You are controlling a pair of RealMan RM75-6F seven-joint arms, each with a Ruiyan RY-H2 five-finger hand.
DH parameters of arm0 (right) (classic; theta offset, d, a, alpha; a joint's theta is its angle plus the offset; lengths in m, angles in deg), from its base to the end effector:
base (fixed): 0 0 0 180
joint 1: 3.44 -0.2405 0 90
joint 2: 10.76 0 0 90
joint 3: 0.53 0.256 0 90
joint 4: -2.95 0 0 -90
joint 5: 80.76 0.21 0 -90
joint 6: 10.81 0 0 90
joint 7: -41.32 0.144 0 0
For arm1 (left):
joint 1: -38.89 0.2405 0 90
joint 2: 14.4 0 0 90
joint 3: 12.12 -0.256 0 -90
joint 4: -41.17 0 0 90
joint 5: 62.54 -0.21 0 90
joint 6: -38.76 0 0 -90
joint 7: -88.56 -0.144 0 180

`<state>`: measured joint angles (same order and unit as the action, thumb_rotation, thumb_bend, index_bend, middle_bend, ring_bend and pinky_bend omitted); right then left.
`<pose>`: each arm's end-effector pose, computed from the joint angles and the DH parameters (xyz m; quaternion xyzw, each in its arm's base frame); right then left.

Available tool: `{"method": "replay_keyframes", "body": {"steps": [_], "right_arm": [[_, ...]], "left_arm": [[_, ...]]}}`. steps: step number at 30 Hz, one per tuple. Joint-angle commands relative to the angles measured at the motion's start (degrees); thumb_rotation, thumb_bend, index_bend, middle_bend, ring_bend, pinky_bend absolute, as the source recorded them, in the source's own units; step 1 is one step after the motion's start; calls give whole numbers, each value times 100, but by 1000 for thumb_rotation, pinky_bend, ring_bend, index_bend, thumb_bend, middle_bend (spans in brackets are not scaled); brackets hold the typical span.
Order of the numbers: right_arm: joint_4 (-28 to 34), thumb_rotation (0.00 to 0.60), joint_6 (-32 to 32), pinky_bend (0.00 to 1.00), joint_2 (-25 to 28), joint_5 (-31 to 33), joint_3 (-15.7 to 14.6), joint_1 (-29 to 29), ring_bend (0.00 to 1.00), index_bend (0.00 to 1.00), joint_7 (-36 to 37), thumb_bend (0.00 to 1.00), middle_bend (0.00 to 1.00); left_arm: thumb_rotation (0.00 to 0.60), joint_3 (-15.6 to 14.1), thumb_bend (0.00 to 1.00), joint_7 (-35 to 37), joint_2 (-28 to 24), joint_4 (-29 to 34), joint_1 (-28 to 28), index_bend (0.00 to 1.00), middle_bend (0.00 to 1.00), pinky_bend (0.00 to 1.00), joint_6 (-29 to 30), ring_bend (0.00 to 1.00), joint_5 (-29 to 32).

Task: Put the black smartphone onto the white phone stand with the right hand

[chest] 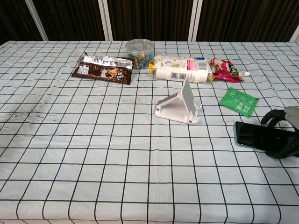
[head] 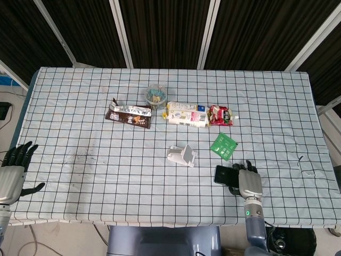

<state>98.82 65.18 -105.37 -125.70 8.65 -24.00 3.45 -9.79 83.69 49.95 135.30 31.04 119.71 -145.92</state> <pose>-0.2413 -0.2378 -0.0199 0.5719 -0.5459 0.2375 0.5644 -0.3051 0.1941 0.1462 -0.6180 -0.3903 -0.3585 0.5807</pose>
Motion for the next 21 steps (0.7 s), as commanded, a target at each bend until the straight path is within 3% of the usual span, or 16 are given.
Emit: {"method": "replay_keyframes", "body": {"steps": [1, 9, 21], "right_arm": [[-16, 600, 5, 142, -7, -22, -12, 0, 23, 307, 17, 308, 337], [-42, 600, 18, 142, -6, -23, -52, 1, 70, 392, 4, 309, 419], [-22, 600, 21, 141, 4, 22, -109, 0, 88, 421, -68, 317, 446]], "left_arm": [[600, -1, 0, 4, -3, 4, 1, 0, 0, 0, -4, 0, 5], [600, -5, 0, 9, -5, 4, 3, 0, 0, 0, 0, 0, -1], [600, -8, 0, 47, -22, 19, 7, 0, 0, 0, -4, 0, 4]]}}
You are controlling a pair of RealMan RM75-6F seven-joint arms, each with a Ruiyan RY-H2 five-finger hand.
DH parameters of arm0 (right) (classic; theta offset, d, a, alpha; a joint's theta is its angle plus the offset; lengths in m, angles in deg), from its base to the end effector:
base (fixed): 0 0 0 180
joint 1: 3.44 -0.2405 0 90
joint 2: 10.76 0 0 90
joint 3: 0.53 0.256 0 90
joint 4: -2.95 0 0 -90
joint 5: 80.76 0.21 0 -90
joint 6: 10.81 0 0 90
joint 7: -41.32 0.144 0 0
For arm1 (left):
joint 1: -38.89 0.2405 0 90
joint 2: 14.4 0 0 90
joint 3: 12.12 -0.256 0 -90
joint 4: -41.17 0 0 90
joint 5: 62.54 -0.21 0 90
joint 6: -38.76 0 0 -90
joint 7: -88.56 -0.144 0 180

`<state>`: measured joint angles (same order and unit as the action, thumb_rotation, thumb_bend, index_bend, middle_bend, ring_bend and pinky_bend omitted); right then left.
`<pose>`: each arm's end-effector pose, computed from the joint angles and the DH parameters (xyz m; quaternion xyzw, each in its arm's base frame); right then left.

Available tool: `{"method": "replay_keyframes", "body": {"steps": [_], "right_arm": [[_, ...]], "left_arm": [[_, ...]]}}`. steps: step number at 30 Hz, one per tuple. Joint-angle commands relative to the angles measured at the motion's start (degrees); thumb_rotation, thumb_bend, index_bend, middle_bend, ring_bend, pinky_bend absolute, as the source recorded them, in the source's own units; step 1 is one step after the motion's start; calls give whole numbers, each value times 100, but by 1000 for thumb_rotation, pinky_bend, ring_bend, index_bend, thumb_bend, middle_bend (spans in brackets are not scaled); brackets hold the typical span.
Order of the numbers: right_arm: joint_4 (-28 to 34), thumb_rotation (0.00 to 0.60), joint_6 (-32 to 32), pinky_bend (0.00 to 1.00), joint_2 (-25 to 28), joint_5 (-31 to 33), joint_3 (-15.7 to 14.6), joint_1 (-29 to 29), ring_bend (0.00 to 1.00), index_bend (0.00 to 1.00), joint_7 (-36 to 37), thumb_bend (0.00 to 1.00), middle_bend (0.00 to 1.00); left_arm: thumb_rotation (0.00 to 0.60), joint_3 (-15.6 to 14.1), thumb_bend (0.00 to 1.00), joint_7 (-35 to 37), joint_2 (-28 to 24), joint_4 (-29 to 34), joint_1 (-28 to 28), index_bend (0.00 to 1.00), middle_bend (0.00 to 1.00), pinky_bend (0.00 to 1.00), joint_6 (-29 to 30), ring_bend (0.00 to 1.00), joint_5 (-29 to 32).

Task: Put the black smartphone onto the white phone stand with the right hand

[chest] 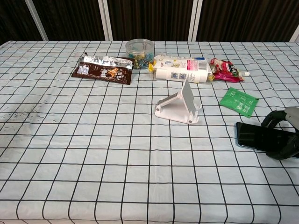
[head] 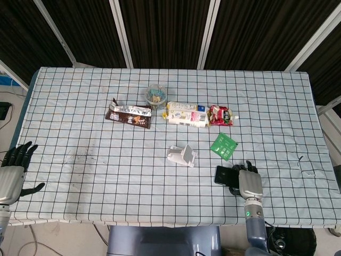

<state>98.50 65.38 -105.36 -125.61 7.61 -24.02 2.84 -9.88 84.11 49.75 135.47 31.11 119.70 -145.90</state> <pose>-0.2443 -0.2342 -0.0216 0.5794 -0.5410 0.2270 0.5658 -0.3053 0.1934 0.1469 -0.6167 -0.3933 -0.3595 0.5795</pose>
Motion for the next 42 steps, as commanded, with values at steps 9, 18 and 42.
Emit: {"method": "replay_keyframes", "body": {"steps": [9, 18, 42], "right_arm": [[53, 600, 32, 144, 37, -92, -21, 16, 191, 609, 69, 427, 581], [100, 600, 46, 249, 117, -436, -33, 56, 385, 690, 374, 480, 658], [950, 600, 91, 279, 585, -931, 639, 254, 415, 705, 2019, 485, 669]], "left_arm": [[600, -2, 0, 24, -13, 11, 2, 0, 0, 0, -1, 0, -4], [600, 1, 0, 32, -9, 12, 5, 0, 0, 0, 9, 0, -3], [600, 6, 0, 21, -3, 23, 6, 0, 0, 0, 9, 0, 12]]}}
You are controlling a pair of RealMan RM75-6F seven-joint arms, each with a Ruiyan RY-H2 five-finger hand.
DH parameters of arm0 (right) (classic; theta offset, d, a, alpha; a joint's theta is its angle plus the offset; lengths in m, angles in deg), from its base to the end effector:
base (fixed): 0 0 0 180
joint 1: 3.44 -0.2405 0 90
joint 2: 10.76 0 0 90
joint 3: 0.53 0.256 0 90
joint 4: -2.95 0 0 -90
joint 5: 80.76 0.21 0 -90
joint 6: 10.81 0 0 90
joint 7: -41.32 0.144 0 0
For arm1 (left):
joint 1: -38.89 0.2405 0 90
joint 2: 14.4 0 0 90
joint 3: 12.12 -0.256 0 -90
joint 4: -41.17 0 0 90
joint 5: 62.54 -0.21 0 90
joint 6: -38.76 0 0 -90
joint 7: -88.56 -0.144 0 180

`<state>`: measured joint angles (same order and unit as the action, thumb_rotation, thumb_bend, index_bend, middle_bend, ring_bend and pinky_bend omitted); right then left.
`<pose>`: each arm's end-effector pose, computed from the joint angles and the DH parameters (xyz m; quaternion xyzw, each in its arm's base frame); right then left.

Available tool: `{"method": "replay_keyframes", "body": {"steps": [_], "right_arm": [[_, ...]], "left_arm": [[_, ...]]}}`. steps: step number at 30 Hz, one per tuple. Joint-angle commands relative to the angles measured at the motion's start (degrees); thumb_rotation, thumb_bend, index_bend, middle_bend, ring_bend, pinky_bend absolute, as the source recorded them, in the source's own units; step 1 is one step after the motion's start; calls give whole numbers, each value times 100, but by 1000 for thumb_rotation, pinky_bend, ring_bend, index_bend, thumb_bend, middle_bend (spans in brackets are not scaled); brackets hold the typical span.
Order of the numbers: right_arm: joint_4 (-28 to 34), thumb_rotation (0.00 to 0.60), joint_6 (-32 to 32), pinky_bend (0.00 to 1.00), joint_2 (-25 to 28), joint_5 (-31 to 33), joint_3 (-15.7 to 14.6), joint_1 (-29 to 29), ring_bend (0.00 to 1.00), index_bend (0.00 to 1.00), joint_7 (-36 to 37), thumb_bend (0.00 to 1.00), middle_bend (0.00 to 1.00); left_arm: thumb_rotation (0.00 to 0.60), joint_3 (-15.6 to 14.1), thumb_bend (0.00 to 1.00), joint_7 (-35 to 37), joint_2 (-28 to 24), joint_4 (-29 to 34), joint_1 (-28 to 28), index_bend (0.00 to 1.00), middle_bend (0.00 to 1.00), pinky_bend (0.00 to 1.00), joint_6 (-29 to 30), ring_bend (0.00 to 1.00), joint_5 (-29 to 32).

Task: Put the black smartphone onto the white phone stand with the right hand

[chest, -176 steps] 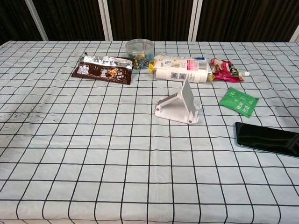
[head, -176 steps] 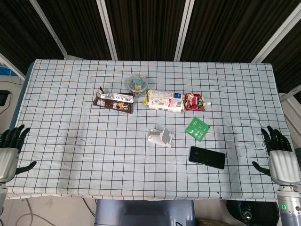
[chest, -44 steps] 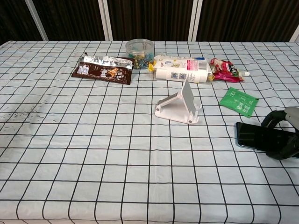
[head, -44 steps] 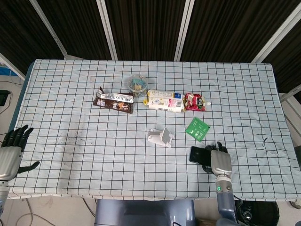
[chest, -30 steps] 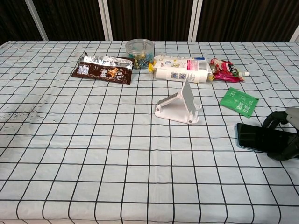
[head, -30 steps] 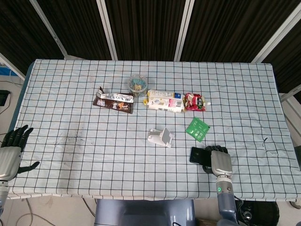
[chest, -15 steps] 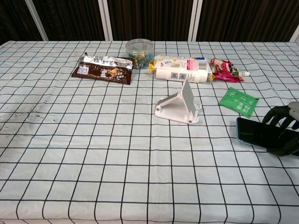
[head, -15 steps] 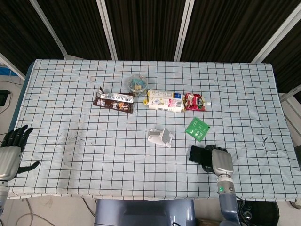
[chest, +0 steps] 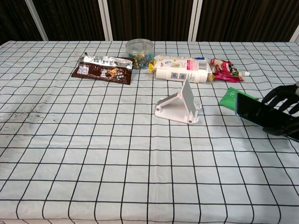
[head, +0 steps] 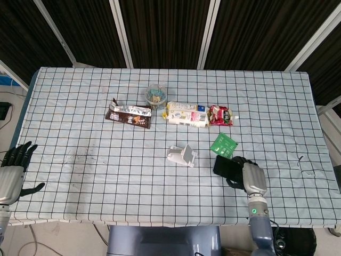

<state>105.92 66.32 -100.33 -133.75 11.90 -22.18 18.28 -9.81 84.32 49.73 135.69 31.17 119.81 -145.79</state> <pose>-0.2178 -0.2474 0.0179 0.5020 -0.5767 0.3756 0.5238 -0.3048 0.1932 0.1471 -0.6141 -0.3954 -0.3619 0.5793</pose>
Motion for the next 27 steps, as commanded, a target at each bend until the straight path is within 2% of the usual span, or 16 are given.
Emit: {"method": "replay_keyframes", "body": {"steps": [1, 6, 10, 12, 21, 27], "right_arm": [[285, 600, -29, 279, 85, -138, 289, 94, 415, 705, 717, 485, 668], [458, 600, -393, 279, 106, -409, 534, 175, 407, 705, 2055, 480, 658], [216, 600, -676, 279, -15, -787, 649, 229, 403, 705, 3316, 470, 657], [44, 600, -701, 279, -122, -929, 700, 230, 403, 705, 3711, 469, 657], [-1043, 600, -562, 279, -701, -1753, 779, 82, 402, 705, 5028, 466, 657], [-1589, 600, -406, 279, -1063, -1970, 818, 6, 402, 704, 5649, 466, 657]], "left_arm": [[600, 0, 0, 2, -2, 2, -1, 0, 0, 0, -3, 0, 0], [600, 1, 0, 11, -2, -6, 0, 0, 0, 0, 10, 0, -13], [600, -4, 0, 21, 2, -21, -2, 0, 0, 0, 11, 0, -32], [600, -5, 0, 30, 2, -23, -4, 0, 0, 0, 7, 0, -32], [600, -5, 0, 56, -7, -11, -19, 0, 0, 0, -45, 0, 1], [600, -4, 0, 29, 1, -2, -26, 0, 0, 0, -74, 0, 33]]}}
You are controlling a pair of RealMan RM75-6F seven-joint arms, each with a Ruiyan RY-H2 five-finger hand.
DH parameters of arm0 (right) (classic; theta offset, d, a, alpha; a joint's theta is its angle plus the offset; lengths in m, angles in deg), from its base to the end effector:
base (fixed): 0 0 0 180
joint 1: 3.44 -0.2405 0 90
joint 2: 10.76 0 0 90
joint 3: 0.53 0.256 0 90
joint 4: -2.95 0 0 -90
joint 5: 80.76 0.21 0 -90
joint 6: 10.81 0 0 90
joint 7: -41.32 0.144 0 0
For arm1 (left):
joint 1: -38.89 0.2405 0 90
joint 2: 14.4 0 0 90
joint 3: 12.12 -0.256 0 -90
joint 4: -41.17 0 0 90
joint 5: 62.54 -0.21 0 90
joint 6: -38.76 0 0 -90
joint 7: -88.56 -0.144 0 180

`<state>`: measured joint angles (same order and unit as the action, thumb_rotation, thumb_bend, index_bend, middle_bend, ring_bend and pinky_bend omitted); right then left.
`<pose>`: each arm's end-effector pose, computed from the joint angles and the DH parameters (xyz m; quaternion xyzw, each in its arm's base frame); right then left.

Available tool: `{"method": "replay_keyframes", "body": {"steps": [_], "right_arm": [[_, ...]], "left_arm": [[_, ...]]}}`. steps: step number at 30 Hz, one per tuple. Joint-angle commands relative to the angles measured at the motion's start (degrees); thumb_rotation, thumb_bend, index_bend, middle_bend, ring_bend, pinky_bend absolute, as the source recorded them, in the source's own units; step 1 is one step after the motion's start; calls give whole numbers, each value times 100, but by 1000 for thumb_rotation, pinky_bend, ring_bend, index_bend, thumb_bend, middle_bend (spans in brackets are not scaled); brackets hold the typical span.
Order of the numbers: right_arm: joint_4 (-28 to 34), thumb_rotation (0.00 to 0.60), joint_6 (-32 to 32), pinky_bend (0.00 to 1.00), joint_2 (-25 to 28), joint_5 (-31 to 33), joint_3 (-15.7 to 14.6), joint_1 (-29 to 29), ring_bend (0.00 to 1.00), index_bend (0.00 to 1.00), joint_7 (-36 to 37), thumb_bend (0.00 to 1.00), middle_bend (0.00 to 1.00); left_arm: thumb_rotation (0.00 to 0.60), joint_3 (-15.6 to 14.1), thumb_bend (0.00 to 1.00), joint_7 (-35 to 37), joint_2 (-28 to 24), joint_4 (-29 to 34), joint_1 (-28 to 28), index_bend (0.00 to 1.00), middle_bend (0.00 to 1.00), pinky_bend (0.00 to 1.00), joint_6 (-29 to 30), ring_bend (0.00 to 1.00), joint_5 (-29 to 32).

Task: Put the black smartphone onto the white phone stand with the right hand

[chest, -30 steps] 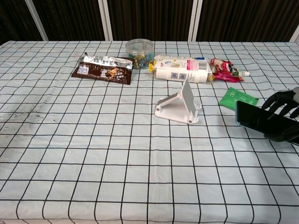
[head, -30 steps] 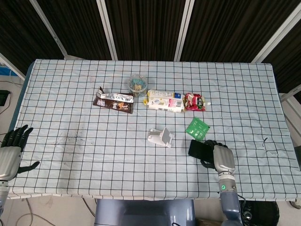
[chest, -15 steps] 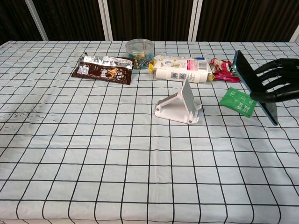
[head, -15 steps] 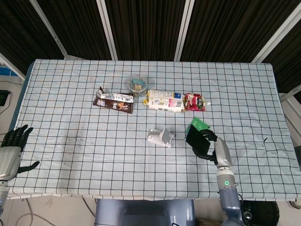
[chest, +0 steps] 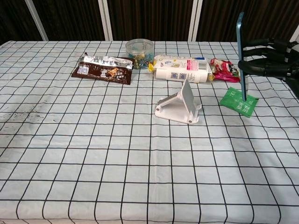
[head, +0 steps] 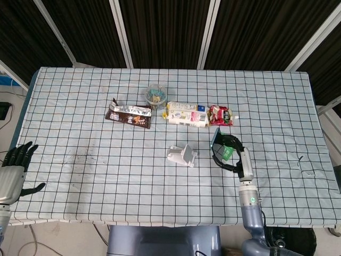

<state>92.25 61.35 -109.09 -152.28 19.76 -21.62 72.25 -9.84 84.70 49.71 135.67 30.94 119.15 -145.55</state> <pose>-0.1924 -0.2841 0.0060 0.2772 -0.6564 0.6480 0.2692 -0.3053 0.1942 0.1459 -0.6148 -0.4003 -0.3605 0.5760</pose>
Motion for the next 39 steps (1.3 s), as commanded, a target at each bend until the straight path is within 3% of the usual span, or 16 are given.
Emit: {"method": "replay_keyframes", "body": {"steps": [1, 14, 39], "right_arm": [[-333, 600, 122, 279, -257, -154, 34, -63, 402, 705, 351, 466, 657], [-1524, 600, 279, 279, -996, -481, -247, -204, 402, 705, 908, 466, 658], [-2922, 600, 507, 279, -2222, -550, -186, -505, 400, 705, 1309, 467, 658]], "left_arm": [[600, 1, 0, -18, 7, 3, -6, 0, 0, 0, -18, 0, 18], [600, 46, 0, -194, 72, 18, -37, 0, 0, 0, -89, 0, 179], [600, 54, 0, -127, 40, 46, -74, 0, 0, 0, -202, 0, 270]]}}
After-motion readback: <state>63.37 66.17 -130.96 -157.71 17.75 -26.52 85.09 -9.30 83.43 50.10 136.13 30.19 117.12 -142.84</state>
